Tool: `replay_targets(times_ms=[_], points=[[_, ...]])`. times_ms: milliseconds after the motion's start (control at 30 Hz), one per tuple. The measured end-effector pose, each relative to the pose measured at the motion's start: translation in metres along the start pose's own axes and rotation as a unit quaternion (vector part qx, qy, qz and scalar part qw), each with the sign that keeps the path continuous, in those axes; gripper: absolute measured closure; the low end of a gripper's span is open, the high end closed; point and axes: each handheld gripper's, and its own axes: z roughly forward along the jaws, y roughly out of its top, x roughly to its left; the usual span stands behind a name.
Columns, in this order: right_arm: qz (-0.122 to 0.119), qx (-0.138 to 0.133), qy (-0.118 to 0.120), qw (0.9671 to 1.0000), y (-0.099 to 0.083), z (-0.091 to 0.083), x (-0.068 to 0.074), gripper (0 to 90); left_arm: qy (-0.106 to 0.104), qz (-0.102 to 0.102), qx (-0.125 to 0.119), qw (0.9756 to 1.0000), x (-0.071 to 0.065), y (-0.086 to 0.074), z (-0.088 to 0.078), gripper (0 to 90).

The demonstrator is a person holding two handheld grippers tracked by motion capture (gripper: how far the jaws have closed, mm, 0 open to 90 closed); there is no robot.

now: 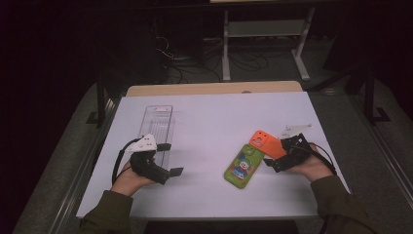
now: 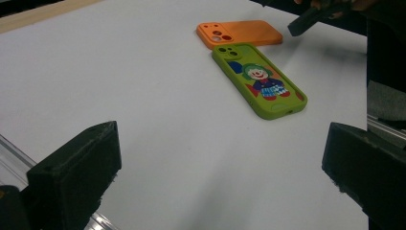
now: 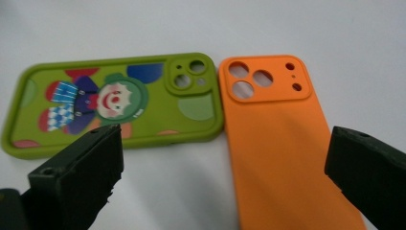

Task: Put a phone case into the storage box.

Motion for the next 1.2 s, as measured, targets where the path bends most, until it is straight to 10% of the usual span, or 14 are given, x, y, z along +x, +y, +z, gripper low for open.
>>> replay_targets(times_ms=[600,1200], points=[[-0.012,0.086,0.016,0.9961,0.012,0.035,-0.048,1.5,0.0,-0.002,0.001,1.0,0.001,0.0,0.0,0.0],[-0.018,0.13,0.03,0.9909,0.001,0.045,-0.052,5.9,0.005,-0.008,-0.002,1.0,0.0,-0.001,0.0,0.0]])
